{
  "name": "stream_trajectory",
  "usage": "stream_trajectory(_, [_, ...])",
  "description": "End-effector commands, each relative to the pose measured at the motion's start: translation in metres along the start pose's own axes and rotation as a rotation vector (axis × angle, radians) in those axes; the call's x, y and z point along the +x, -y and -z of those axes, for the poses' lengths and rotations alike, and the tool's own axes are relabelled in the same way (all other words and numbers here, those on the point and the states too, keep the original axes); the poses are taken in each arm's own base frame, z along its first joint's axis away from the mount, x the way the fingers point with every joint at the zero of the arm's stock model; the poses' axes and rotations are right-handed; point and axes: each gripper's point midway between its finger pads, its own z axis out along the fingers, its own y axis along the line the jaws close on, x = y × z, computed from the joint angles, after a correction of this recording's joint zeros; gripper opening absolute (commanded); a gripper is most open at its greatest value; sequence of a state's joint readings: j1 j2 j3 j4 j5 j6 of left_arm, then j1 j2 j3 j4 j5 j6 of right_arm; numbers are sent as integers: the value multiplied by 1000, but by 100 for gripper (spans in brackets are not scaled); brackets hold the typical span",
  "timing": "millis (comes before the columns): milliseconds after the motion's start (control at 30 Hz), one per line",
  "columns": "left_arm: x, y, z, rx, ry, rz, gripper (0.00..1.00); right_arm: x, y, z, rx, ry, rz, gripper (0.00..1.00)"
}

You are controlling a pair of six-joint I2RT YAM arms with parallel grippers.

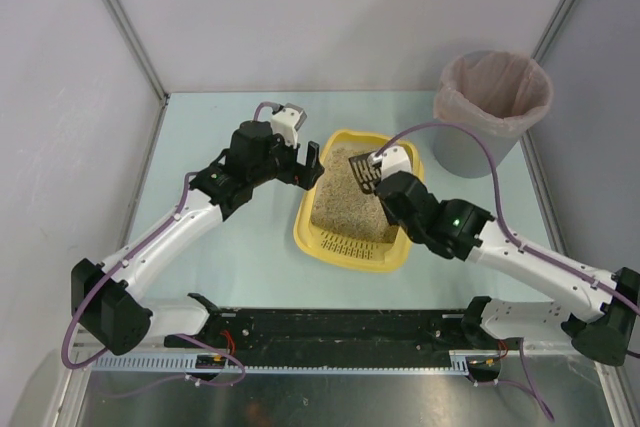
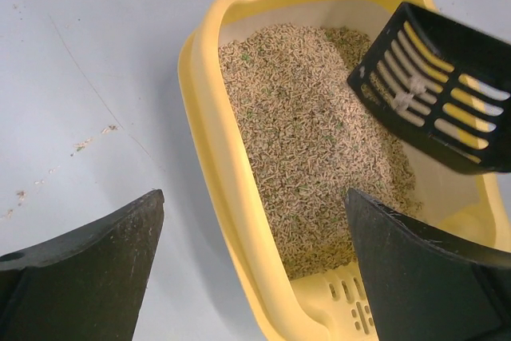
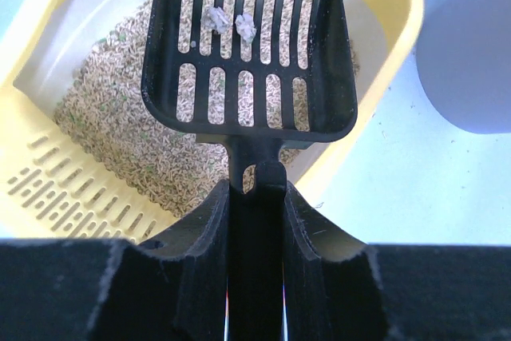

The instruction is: Clean the litter box

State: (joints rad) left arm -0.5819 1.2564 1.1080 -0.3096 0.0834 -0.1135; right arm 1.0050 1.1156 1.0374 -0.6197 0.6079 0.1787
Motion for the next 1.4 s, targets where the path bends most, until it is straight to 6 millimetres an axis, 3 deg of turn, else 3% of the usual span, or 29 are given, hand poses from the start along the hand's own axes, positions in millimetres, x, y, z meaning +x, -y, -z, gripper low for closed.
stream_trajectory(0, [-21,2,11,5,69,-21,99,-13,12,17,-8,-57,-54,0])
stream_trajectory(233, [-19,1,10,0,67,-19,100,-44,35,27,-12,-65,-138,0])
stream_trajectory(533, [-13,3,5,12,46,-4,99,-106,74,24,20,29,-224,0])
stream_trajectory(800, [-13,3,6,10,47,-5,99,-169,130,25,30,182,-329,0])
stream_trajectory(867, [-13,2,5,7,46,-4,99,-180,135,24,4,204,-352,0])
stream_trajectory(900, [-13,3,5,10,46,-4,99,-186,149,26,24,227,-380,0])
stream_trajectory(967, [-12,3,4,13,42,-3,99,-194,156,22,2,255,-406,0])
stream_trajectory(1033, [-10,3,3,14,38,-2,100,-193,177,17,20,267,-461,0])
stream_trajectory(1067, [-10,3,3,12,36,0,100,-198,174,16,-38,288,-472,0])
stream_trajectory(1100, [-10,4,2,15,36,-1,99,-197,187,15,-27,299,-516,0])
stream_trajectory(1200, [-7,5,1,24,27,4,99,-200,195,9,-91,328,-581,0])
stream_trajectory(1233, [-7,5,1,24,27,6,99,-192,197,5,-138,316,-654,0])
stream_trajectory(1267, [-7,6,0,31,26,7,99,-204,203,13,-160,387,-677,0])
stream_trajectory(1300, [-7,6,0,31,25,8,99,-202,219,15,-146,417,-716,0])
stream_trajectory(1333, [-7,7,0,33,26,9,99,-192,220,8,-176,407,-791,0])
stream_trajectory(1367, [-7,6,-1,33,23,11,100,-202,227,17,-186,474,-796,0])
